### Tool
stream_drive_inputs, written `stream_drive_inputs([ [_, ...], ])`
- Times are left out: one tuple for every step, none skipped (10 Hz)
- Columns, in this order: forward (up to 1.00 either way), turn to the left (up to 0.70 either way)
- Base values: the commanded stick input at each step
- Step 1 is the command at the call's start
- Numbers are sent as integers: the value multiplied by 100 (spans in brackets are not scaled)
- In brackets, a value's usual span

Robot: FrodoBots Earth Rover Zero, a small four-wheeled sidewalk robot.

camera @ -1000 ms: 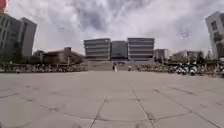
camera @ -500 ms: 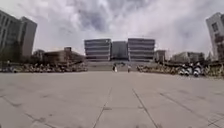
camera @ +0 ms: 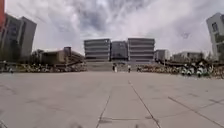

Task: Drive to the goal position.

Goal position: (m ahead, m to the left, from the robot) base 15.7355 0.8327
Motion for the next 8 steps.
stream_drive_inputs([
  [69,0],
  [68,0],
  [60,0],
  [59,0],
  [61,0],
  [61,0],
  [61,0],
  [61,0],
])
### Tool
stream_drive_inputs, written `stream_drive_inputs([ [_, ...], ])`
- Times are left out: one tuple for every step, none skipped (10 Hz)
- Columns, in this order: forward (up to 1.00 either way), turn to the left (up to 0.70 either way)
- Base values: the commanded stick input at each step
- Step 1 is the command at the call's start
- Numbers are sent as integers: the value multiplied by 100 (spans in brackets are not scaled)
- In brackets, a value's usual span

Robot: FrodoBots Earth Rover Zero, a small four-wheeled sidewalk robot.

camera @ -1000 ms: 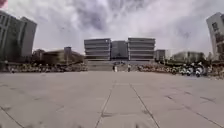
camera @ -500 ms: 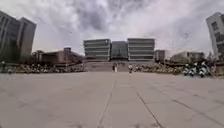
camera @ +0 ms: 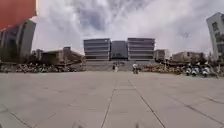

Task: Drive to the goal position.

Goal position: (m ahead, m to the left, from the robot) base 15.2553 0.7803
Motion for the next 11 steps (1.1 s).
stream_drive_inputs([
  [62,0],
  [66,0],
  [66,0],
  [67,0],
  [67,0],
  [67,0],
  [69,0],
  [69,0],
  [70,0],
  [70,0],
  [70,0],
])
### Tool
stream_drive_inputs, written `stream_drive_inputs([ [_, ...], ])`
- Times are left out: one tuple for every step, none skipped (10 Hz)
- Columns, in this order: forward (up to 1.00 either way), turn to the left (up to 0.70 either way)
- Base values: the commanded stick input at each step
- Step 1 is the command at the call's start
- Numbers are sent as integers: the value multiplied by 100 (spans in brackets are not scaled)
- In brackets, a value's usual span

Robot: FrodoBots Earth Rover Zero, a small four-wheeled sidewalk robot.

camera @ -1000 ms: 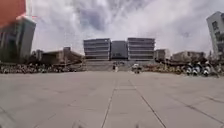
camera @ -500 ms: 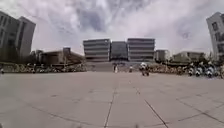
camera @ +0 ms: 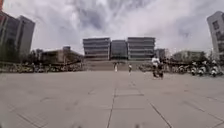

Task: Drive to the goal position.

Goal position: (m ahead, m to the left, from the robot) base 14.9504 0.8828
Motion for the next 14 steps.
stream_drive_inputs([
  [70,0],
  [70,0],
  [70,0],
  [70,0],
  [70,0],
  [70,0],
  [70,0],
  [70,0],
  [70,0],
  [70,0],
  [70,0],
  [70,0],
  [70,0],
  [70,0],
])
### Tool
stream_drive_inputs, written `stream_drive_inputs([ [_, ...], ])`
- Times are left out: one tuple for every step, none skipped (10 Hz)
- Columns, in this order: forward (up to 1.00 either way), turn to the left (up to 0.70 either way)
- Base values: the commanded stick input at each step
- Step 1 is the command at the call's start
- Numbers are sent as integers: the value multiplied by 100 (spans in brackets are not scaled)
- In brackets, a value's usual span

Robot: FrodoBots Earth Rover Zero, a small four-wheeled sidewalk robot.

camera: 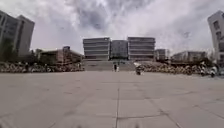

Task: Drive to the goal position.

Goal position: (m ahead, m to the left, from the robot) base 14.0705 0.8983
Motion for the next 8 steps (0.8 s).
stream_drive_inputs([
  [70,0],
  [70,0],
  [70,0],
  [70,0],
  [70,0],
  [70,0],
  [70,0],
  [70,0],
])
